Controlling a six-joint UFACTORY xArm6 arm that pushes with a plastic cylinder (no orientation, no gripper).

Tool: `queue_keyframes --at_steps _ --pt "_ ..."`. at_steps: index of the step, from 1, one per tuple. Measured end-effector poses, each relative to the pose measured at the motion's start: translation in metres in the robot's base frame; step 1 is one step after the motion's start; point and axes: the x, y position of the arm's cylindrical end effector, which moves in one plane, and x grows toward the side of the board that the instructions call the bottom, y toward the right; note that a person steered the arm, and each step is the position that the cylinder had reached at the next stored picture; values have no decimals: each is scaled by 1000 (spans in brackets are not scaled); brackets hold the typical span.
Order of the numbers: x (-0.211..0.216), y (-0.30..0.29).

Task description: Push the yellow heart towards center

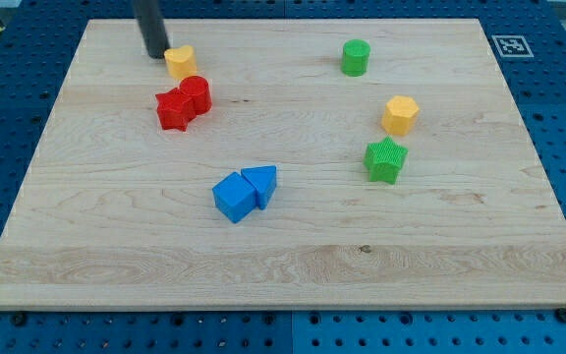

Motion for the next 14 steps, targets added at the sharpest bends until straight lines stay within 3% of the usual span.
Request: queue_keyframes --at_steps 4,6,8,12,14 --pt "29 -21" --pt "47 38" --pt "31 69" --pt "108 184" --pt "137 176"
